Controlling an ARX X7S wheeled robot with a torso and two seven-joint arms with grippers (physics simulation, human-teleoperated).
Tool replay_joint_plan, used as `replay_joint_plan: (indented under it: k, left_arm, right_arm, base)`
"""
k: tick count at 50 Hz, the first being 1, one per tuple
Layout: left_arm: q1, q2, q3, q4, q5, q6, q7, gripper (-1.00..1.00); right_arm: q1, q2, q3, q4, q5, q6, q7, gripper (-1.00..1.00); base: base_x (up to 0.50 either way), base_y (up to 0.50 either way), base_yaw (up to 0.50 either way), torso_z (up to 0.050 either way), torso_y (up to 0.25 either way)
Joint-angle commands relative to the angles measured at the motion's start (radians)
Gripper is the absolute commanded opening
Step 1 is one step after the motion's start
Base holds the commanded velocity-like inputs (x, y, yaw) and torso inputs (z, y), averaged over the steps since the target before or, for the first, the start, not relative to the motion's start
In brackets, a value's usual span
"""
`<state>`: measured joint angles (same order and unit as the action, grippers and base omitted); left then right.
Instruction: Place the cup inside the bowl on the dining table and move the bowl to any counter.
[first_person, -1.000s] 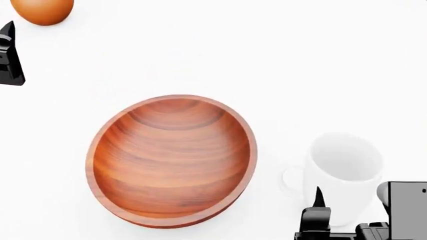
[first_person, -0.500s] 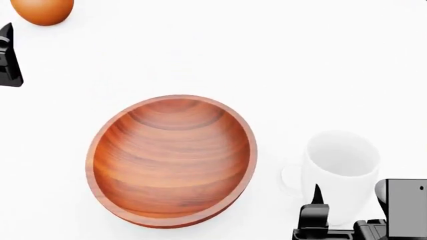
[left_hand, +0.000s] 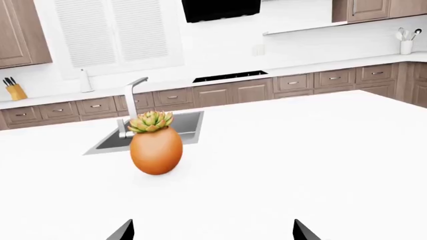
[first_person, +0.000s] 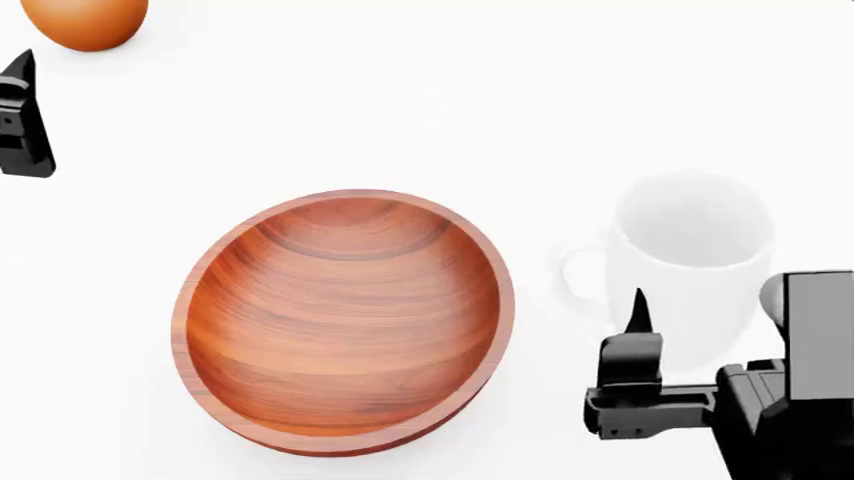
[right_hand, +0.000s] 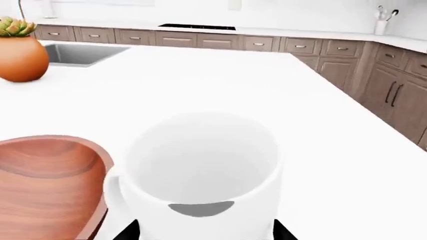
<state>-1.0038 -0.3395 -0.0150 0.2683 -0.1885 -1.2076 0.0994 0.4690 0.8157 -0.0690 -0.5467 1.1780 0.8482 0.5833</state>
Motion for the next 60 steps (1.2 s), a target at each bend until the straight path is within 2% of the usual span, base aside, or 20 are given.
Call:
replay_joint_plan:
  k: [1, 2, 5, 12, 15, 26, 38, 53, 60]
  left_arm:
    - [-0.002, -0.004, -0.002, -0.029, 0.003, 0.045, 0.011, 1.0]
    - [0.001, -0.003, -0.003, -0.03, 0.003, 0.048, 0.01, 1.0]
    - [0.007, -0.005, -0.005, -0.032, 0.002, 0.052, 0.011, 1.0]
    - [0.013, 0.0, -0.005, -0.024, 0.001, 0.048, 0.004, 1.0]
    - [0.013, 0.004, -0.003, -0.024, 0.001, 0.049, 0.0, 1.0]
    - [0.026, 0.01, -0.006, -0.033, -0.001, 0.064, -0.006, 1.0]
    - [0.027, -0.012, -0.019, -0.024, -0.011, 0.053, 0.005, 1.0]
    - [0.037, -0.009, -0.01, -0.026, -0.011, 0.062, -0.003, 1.0]
    - [0.029, -0.018, -0.017, -0.03, -0.014, 0.059, -0.001, 1.0]
  right_arm:
    - [0.536, -0.171, -0.25, 0.193, -0.076, 0.181, -0.152, -1.0]
    - [0.629, -0.194, -0.262, 0.211, -0.075, 0.186, -0.165, -1.0]
    - [0.677, -0.22, -0.291, 0.231, -0.082, 0.2, -0.184, -1.0]
    - [0.685, -0.258, -0.3, 0.261, -0.057, 0.195, -0.215, -1.0]
    - [0.678, -0.28, -0.298, 0.276, -0.014, 0.209, -0.224, -1.0]
    - [0.626, -0.358, -0.387, 0.332, -0.03, 0.19, -0.3, -1.0]
    - [0.512, -0.371, -0.443, 0.344, -0.065, 0.144, -0.339, -1.0]
    - [0.53, -0.43, -0.544, 0.519, -0.213, 0.041, -0.457, -1.0]
    - [0.536, -0.44, -0.558, 0.526, -0.222, 0.036, -0.467, -1.0]
  base:
    - [0.0, 0.0, 0.0, 0.0, 0.0]
    - [0.0, 0.0, 0.0, 0.0, 0.0]
    - [0.0, 0.0, 0.0, 0.0, 0.0]
    - [0.0, 0.0, 0.0, 0.0, 0.0]
    - [0.0, 0.0, 0.0, 0.0, 0.0]
    - [0.0, 0.0, 0.0, 0.0, 0.0]
    - [0.0, 0.0, 0.0, 0.0, 0.0]
    - [0.0, 0.0, 0.0, 0.0, 0.0]
    - [0.0, 0.0, 0.0, 0.0, 0.0]
